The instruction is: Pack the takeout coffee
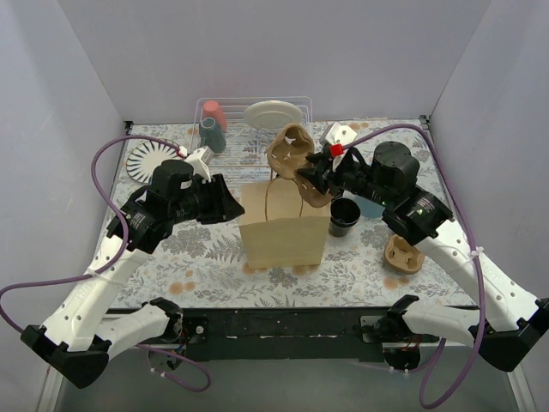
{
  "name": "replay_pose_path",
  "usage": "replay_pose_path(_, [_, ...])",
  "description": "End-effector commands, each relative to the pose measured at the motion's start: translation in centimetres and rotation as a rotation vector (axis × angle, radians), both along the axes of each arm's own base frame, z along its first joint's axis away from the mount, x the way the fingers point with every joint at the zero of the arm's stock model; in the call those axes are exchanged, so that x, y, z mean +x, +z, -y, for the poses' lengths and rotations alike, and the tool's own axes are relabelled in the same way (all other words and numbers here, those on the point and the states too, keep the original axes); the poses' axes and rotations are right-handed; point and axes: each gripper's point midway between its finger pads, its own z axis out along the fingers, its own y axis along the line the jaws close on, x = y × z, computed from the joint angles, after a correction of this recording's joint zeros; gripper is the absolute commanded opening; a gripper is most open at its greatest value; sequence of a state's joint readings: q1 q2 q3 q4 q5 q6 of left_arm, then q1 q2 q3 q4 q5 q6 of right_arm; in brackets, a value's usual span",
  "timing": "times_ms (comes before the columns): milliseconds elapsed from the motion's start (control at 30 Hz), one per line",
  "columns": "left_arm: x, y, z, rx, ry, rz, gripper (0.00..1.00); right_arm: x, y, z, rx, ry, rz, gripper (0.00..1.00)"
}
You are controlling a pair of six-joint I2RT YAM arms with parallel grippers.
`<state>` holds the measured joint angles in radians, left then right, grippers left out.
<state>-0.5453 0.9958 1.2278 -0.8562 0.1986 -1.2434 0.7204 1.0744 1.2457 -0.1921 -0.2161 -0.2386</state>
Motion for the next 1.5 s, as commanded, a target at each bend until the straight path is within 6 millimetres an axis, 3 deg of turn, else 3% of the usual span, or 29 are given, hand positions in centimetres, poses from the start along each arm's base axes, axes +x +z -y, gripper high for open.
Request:
replay_pose_path(0, [-0.1, 0.0, -0.1, -0.008, -0.002, 0.021, 0.38, 1.1, 1.5, 0.4, 0.042, -0.067, 0.047, 0.27])
replay_pose_path(233, [0.2, -0.2, -0.2, 0.002, 0.012, 0.022, 0.38, 1.6, 0.9, 0.4, 0.011, -0.081, 0.038, 0.27])
replay_pose_path(333, [0.6, 0.9, 0.0, -0.01, 0.018, 0.041, 0.38, 1.5, 0.8, 0.5, 0.014, -0.078, 0.039, 0.27])
replay_pose_path(533, [1.0, 6.7, 2.0, -0.167, -0.018, 0.118, 0.38, 0.9, 1.2, 0.5, 0.04, -0.063, 0.034, 0.27])
replay_pose_path(633, [1.3, 7.4, 3.0, -0.213, -0.045, 0.108, 0.38, 0.7, 1.5, 0.6, 0.054, -0.06, 0.034, 0.27])
replay_pose_path(833, [2.8, 5.0, 4.2, -0.205, -0.035, 0.038, 0.35, 0.4, 1.8, 0.6, 0.061, -0.051, 0.034, 0.27])
replay_pose_path(1000, [3.0, 4.8, 5.2, -0.239, -0.065, 0.02, 0.35, 0.3, 1.6, 0.5, 0.059, -0.047, 0.029, 0.27])
replay_pose_path(1167, [1.5, 5.3, 6.8, -0.303, -0.188, 0.009, 0.38, 0.4, 1.9, 0.4, 0.072, -0.047, 0.03, 0.27])
replay_pose_path(1467, [-1.1, 4.2, 7.9, -0.318, -0.315, -0.004, 0.4, 0.4, 2.1, 0.1, 0.091, -0.041, 0.022, 0.27])
